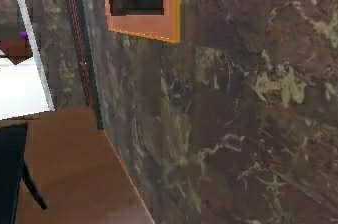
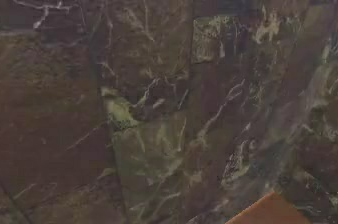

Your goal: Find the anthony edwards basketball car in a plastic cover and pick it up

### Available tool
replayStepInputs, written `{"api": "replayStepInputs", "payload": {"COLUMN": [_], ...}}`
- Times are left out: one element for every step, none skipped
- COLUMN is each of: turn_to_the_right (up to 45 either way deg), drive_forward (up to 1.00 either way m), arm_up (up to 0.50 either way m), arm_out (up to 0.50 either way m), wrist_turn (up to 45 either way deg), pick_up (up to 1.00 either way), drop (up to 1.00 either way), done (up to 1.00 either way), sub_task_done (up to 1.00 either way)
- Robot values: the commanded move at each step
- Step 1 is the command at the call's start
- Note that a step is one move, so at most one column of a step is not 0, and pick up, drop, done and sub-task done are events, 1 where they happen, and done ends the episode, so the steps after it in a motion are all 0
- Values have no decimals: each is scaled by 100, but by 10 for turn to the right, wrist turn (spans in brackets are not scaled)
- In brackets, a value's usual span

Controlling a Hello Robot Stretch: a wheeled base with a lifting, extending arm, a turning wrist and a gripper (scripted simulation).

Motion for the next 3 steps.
{"api": "replayStepInputs", "payload": {"turn_to_the_right": [-450,-450,-300], "drive_forward": [0,0,0], "arm_up": [0,0,0], "arm_out": [0,0,0], "wrist_turn": [0,0,0], "pick_up": [0,0,0], "drop": [0,0,0], "done": [0,0,0], "sub_task_done": [0,0,0]}}
